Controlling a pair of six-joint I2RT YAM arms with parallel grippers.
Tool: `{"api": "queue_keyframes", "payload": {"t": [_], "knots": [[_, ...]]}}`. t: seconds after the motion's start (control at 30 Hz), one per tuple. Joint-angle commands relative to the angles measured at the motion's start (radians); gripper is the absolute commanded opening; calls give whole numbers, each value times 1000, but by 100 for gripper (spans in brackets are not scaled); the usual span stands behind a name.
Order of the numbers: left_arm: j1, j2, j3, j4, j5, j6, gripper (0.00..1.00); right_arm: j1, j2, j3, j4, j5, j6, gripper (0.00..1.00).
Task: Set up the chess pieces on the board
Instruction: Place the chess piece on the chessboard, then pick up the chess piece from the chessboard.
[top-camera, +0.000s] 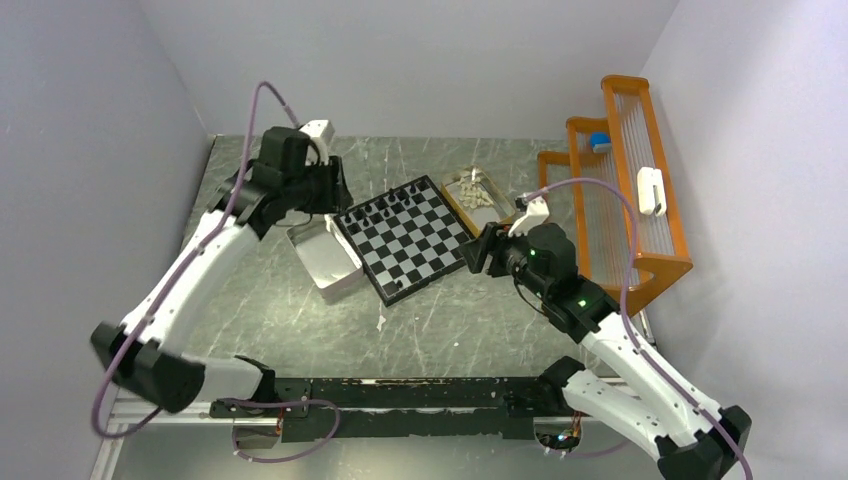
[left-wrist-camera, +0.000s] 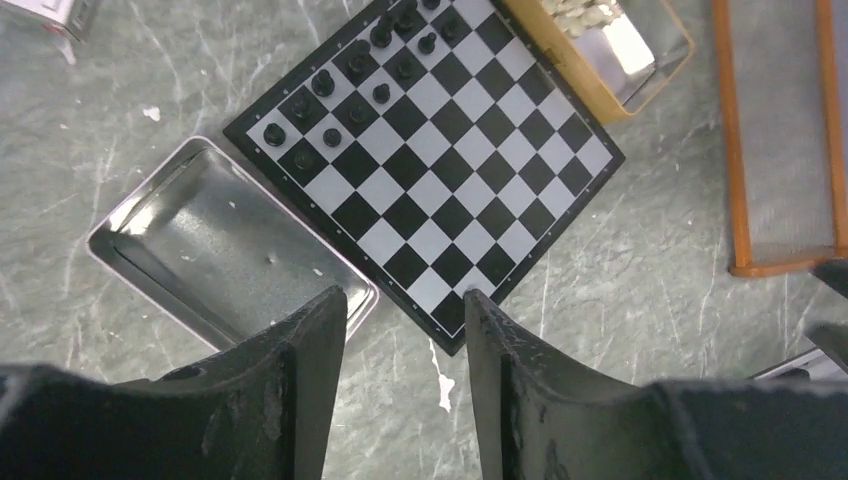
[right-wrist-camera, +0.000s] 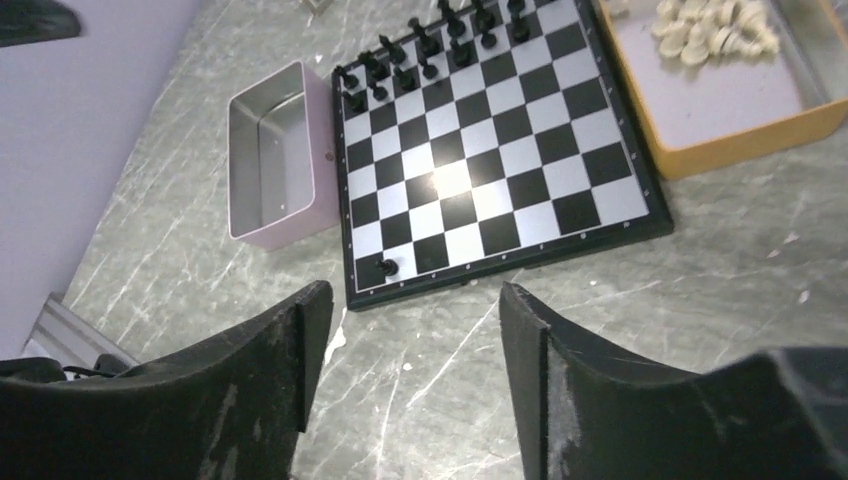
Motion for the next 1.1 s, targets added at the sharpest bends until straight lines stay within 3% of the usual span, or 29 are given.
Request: {"api": "queue_keyframes", "payload": {"t": [0.0,0.27,0.4,0.47,0.53,0.6,0.67,1.07], "knots": [[-16,-138,-137,63,-103,-1,50,40,67,1,26,-12,32,62],[-16,-549,-437,109,-178,38,54,225,261,13,94,112,34,56],[-19,-710,-530,116,-187,64,71,289,387,24,154,149,23,55],[-20,-768,-540,119,-200,54,73,322,473,49,170,171,7,55],[-20,-818,-543,134,-165,78,76,358,551,71,184,198,-13,54],[-20,-855,-567,152,-165,82,89,385,623,90,195,217,-26,55],[-20,-888,-592,165,-186,67,96,400,683,113,211,223,-38,55],[-17,-988,-640,190,-241,77,97,414,904,260,215,284,-97,49]]}}
